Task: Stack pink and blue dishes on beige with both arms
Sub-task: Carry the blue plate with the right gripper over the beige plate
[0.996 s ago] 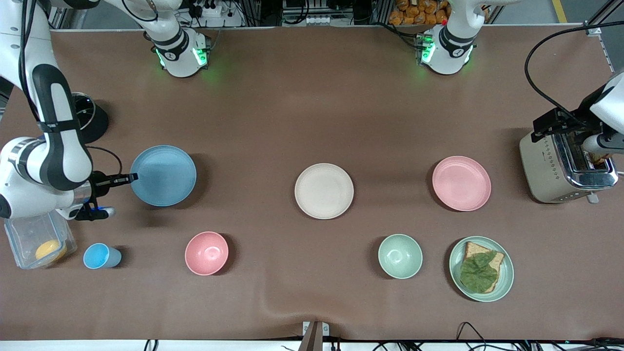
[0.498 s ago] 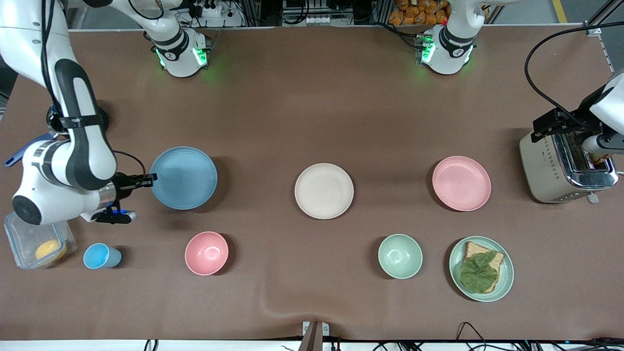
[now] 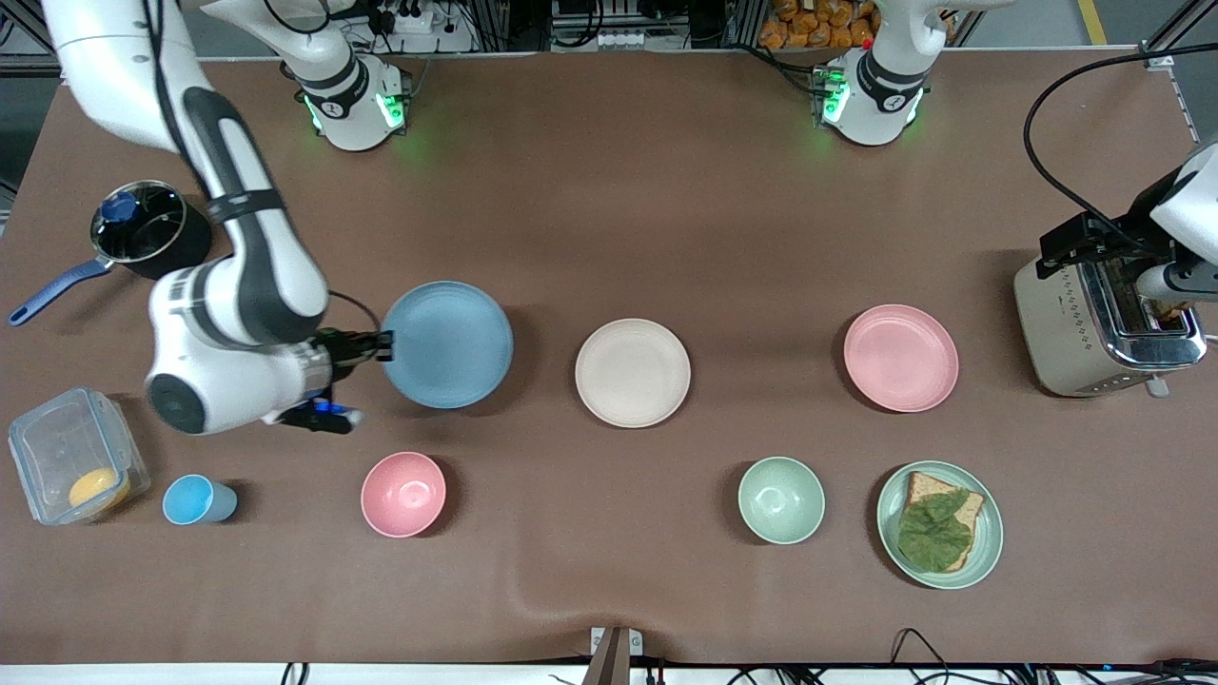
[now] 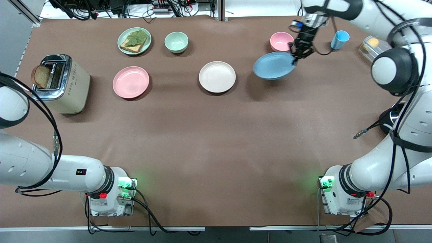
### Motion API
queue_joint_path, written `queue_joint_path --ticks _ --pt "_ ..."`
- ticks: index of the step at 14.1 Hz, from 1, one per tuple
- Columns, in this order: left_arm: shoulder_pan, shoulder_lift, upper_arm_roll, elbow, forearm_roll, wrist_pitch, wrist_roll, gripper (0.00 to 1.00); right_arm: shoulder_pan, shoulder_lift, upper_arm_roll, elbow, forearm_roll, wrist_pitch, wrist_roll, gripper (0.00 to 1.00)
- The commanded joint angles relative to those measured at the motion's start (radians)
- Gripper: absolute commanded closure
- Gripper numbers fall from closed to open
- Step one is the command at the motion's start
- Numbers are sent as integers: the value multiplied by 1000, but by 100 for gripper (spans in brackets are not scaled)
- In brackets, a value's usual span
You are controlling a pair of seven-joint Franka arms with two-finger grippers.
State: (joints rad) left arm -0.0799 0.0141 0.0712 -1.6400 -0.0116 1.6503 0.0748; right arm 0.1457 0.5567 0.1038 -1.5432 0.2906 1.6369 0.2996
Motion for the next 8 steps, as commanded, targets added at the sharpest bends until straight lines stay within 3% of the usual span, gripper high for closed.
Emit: queue_joint_path --ticks 1,4,8 --pt "2 3 1 15 -8 -14 -12 0 128 46 -4 31 22 85 145 100" --pt "-3 3 1 15 -7 -14 -13 0 224 103 -4 61 74 207 228 100" --pt "2 4 1 14 -8 -14 -12 0 209 98 -9 81 131 201 230 100"
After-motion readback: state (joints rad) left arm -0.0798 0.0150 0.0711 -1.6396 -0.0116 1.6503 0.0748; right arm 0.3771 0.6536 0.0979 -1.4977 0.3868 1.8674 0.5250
